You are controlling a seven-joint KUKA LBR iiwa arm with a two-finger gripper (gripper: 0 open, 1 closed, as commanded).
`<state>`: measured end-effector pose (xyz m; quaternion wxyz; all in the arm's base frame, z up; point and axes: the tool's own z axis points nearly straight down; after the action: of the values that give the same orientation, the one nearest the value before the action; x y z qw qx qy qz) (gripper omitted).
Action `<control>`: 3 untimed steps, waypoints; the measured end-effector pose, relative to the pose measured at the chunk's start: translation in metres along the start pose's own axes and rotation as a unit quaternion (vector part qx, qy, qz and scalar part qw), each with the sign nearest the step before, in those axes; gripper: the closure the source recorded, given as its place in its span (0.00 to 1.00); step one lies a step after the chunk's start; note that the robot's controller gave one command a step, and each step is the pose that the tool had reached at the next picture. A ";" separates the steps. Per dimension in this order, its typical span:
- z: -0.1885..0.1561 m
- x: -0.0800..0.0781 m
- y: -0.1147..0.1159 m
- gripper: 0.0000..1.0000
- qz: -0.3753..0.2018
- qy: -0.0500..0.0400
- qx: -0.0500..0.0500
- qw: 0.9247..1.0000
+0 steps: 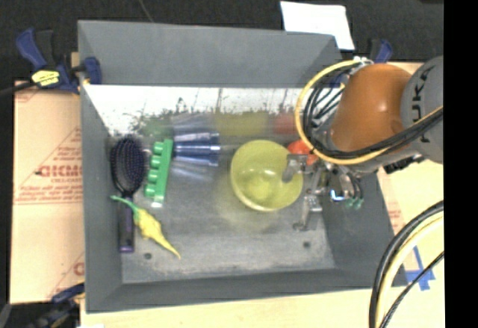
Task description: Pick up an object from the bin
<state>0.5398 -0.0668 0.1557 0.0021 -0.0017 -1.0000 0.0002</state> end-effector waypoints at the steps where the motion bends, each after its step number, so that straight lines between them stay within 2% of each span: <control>1: -0.004 -0.002 0.000 0.00 -0.002 -0.004 0.000 1.000; 2: 0.085 -0.055 -0.002 0.00 -0.119 -0.005 0.001 0.993; 3: 0.034 -0.059 0.001 0.00 -0.101 -0.006 0.001 0.995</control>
Offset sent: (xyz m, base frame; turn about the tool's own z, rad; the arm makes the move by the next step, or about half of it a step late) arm 0.0529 -0.0012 -0.0857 -0.2398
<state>0.5989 -0.0658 0.1217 -0.0041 0.0996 -0.9950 0.0010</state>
